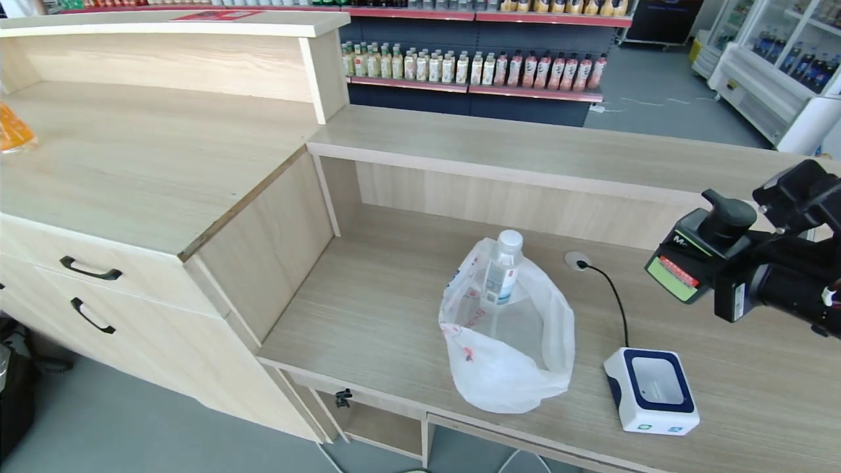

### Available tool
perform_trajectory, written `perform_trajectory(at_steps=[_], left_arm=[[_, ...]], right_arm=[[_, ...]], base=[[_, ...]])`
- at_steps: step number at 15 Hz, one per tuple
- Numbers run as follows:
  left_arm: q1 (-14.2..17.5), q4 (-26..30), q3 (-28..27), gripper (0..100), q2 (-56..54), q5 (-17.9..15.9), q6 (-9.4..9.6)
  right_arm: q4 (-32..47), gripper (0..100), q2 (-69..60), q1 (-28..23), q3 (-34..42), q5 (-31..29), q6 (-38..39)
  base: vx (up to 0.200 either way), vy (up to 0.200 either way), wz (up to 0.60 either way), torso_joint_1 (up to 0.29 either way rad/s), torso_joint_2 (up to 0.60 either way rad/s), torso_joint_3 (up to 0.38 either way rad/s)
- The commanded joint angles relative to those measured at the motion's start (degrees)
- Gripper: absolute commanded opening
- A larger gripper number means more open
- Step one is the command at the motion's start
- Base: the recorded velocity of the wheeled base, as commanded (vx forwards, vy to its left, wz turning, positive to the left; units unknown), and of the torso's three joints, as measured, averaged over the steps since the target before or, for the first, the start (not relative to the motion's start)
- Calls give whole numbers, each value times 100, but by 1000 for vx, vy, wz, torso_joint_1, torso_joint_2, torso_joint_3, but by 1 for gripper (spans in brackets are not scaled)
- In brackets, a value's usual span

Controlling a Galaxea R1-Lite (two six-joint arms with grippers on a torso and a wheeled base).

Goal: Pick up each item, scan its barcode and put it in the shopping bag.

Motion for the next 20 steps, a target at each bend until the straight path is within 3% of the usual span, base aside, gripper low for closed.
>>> perform_trajectory(at_steps=[1, 3, 4, 7, 8, 13, 18, 20], left_arm=[[2, 0, 0, 100, -2, 3, -1], [2, 0, 0, 100, -2, 3, -1], [2, 0, 0, 100, -2, 3, -1], [2, 0, 0, 100, -2, 3, -1], [2, 0, 0, 100, -2, -6, -1], [2, 0, 0, 100, -2, 3, -1], [2, 9, 0, 100, -2, 3, -1], [2, 0, 0, 100, -2, 3, -1]], right_arm=[[-1, 0, 448, 86, 0, 41, 12], [-27, 0, 879, 69, -9, 146, 21], [-124, 0, 1125, 7, -53, 542, 21], [-607, 0, 1881, -634, -273, 3047, -129], [-616, 0, 2127, -810, -361, 3477, -375], [-616, 0, 3014, -1311, -668, 4031, -1157], [-590, 0, 3331, -1267, -607, 4286, -1254], [-581, 0, 3612, -1267, -598, 4444, -1649]], base=[[0, 0, 600, -2, -2, -7], [0, 0, 0, 0, 0, 0], [0, 0, 0, 0, 0, 0], [0, 0, 0, 0, 0, 0], [0, 0, 0, 0, 0, 0], [0, 0, 0, 0, 0, 0], [0, 0, 0, 0, 0, 0], [0, 0, 0, 0, 0, 0]])
